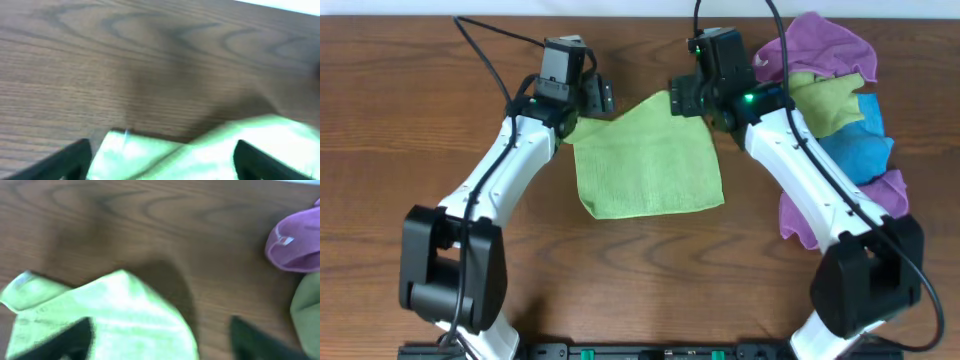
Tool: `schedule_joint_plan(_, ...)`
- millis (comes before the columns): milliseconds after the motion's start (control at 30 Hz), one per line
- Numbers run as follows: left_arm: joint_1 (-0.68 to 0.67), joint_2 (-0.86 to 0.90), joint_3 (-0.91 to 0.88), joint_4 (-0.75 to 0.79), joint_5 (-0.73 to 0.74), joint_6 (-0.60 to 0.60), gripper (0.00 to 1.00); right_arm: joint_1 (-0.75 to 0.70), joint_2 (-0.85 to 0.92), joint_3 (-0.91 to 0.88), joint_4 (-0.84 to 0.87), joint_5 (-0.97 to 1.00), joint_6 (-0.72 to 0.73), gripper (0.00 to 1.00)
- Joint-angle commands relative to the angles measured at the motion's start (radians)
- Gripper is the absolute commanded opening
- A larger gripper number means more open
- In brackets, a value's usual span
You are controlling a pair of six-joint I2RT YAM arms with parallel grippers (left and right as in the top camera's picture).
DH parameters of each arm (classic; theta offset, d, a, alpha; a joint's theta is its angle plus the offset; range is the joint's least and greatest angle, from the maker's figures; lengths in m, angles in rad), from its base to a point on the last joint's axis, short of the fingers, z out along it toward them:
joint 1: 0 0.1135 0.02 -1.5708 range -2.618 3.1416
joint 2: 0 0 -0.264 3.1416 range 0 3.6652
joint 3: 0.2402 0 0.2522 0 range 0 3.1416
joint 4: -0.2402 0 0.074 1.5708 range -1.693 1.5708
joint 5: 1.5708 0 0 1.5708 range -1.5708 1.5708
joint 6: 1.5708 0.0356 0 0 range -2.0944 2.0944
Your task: Fold the cloth
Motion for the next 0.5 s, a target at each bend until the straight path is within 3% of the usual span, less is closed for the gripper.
schedule_joint_plan(0,0.015,-0.010,-0.003,-0.019,0.000,0.037,0.95,-0.015,-0.008,0.005,-0.008,0.039,-0.028,0.97)
schedule_joint_plan(67,0.015,-0.029,-0.003,-0.061,0.002,0.038,0.95,-0.014,-0.026,0.005,-0.043,0.039,-0.028,0.98)
schedule_joint_plan(200,0.015,-0.057,-0.003,-0.161,0.024,0.038,0.98,-0.014,-0.044,0.005,-0.107,0.014,-0.028,0.88)
schedule_joint_plan(367,0.011,-0.048,-0.004,-0.436,0.194,0.039,0.72,-0.014,-0.038,0.004,-0.193,-0.044,-0.088,0.84)
schedule_joint_plan(400,0.005,-0.044,-0.006,-0.465,0.225,0.050,0.67,-0.016,-0.038,0.004,-0.200,-0.044,-0.088,0.78)
schedule_joint_plan(433,-0.002,-0.044,-0.011,-0.485,0.241,0.061,0.65,-0.018,-0.039,0.004,-0.210,-0.040,-0.090,0.66)
schedule_joint_plan(467,-0.014,-0.044,-0.023,-0.491,0.241,0.065,0.62,-0.023,-0.042,0.004,-0.221,-0.040,-0.095,0.44)
